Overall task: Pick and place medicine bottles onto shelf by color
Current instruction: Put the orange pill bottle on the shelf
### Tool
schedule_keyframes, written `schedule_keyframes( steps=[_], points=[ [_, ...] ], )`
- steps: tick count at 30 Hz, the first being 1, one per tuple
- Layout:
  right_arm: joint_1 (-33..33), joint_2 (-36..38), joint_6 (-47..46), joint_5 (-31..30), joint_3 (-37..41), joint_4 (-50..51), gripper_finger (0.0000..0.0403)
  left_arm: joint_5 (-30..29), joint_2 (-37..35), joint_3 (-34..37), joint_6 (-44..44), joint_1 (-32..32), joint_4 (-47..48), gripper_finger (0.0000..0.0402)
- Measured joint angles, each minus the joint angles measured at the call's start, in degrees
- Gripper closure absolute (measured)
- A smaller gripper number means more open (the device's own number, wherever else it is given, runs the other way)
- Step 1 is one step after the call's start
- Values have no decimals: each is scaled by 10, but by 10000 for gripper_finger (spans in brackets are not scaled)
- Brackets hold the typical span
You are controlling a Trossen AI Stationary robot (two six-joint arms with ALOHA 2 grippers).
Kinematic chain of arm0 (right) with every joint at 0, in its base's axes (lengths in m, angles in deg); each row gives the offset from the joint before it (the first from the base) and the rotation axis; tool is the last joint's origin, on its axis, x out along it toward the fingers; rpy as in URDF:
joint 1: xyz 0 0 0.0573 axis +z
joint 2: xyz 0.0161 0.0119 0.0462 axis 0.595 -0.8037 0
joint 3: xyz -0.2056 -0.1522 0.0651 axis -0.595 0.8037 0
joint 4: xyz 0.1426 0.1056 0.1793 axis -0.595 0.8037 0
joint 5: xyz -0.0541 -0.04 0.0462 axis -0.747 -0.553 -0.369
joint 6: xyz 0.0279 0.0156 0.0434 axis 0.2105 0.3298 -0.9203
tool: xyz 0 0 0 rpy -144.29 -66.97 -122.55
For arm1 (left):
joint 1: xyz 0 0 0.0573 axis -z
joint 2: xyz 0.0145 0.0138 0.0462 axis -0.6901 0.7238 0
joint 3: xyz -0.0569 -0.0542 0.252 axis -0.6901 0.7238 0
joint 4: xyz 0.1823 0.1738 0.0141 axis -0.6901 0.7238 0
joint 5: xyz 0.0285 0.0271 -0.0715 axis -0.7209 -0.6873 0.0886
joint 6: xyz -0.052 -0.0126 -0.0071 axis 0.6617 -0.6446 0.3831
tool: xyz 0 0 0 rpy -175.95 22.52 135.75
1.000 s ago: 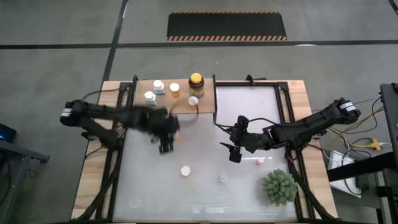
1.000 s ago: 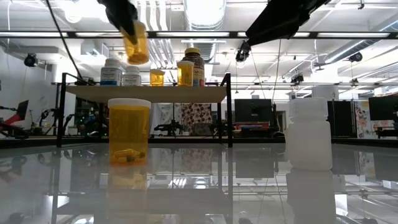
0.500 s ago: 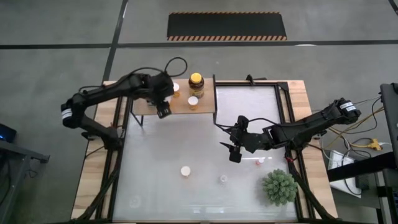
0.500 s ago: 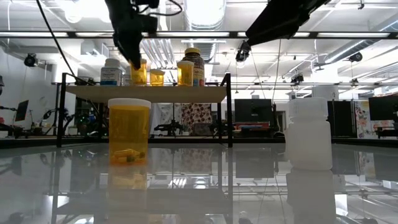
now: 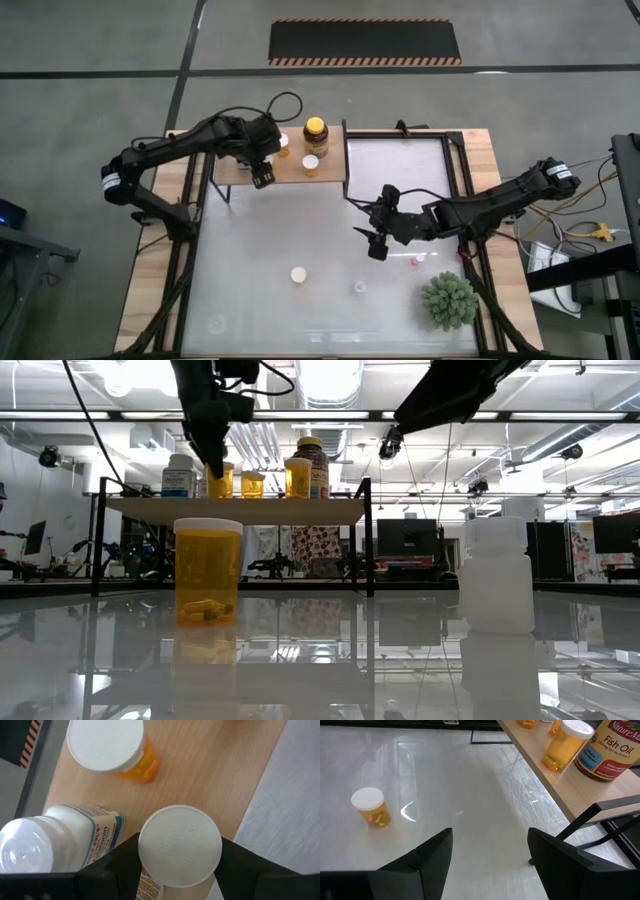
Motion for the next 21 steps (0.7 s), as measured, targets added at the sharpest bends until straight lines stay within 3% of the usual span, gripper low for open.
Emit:
schedule_keyframes(
  steps=[5,15,21],
  points=[
    [0,0,0,0,0,0,152,0,0,-1,-2,0,1,203],
    [0,0,-1,3,0,0,149,-1,1,0,-15,0,4,139],
    [0,0,-6,3,0,2,147,-3,0,-6,-18,0,6,134]
  ],
)
